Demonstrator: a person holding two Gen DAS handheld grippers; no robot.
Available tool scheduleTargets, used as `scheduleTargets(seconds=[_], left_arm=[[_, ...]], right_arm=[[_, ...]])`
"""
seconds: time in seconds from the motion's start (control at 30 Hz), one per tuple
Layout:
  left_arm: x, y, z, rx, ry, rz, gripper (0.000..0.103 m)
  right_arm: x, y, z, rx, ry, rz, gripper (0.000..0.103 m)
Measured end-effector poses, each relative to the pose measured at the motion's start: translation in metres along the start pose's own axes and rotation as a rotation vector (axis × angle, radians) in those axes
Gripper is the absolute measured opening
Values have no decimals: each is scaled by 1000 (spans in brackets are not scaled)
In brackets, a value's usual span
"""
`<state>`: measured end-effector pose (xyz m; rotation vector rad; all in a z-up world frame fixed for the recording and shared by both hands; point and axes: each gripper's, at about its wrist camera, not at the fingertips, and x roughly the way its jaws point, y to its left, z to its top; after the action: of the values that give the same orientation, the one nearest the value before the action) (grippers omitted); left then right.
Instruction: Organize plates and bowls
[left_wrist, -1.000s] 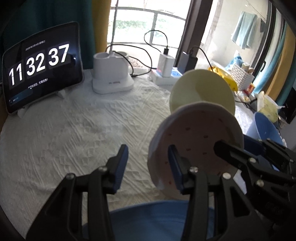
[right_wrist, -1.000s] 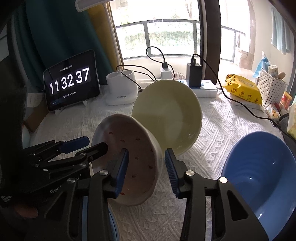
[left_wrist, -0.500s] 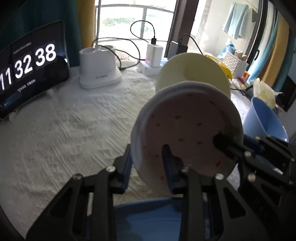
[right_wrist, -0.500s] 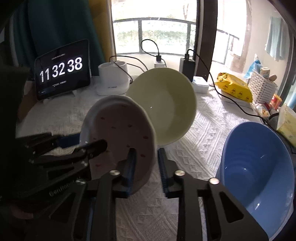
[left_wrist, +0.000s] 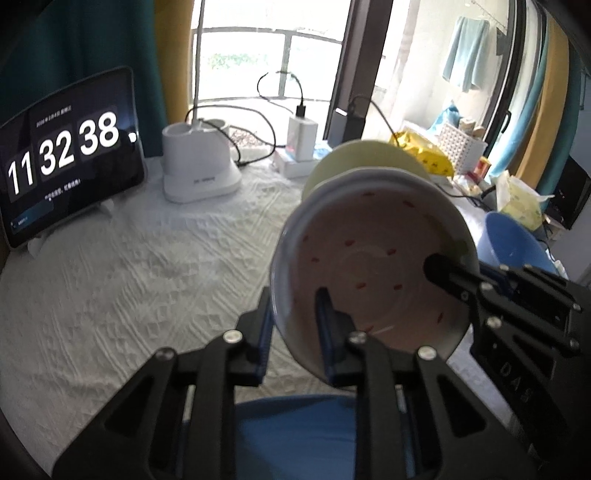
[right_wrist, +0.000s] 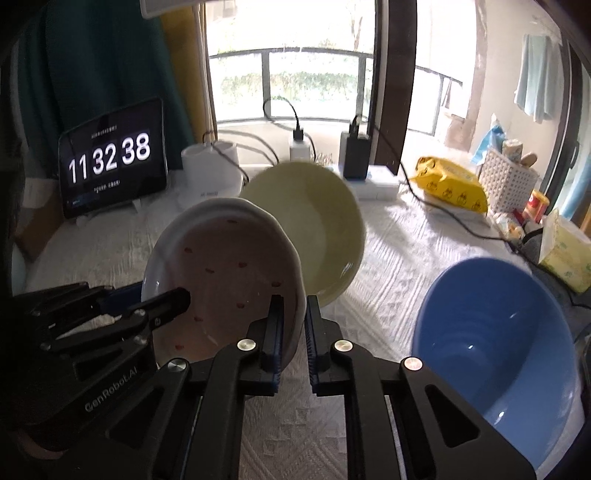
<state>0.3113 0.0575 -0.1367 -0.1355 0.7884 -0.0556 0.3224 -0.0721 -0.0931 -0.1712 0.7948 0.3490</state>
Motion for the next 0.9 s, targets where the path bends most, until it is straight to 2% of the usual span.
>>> scheduleTargets(seconds=[0.9], left_arm=[[-74,-42,17,64,-142,-19,22]], right_arm=[[-65,-24,15,53,-98,32,12]])
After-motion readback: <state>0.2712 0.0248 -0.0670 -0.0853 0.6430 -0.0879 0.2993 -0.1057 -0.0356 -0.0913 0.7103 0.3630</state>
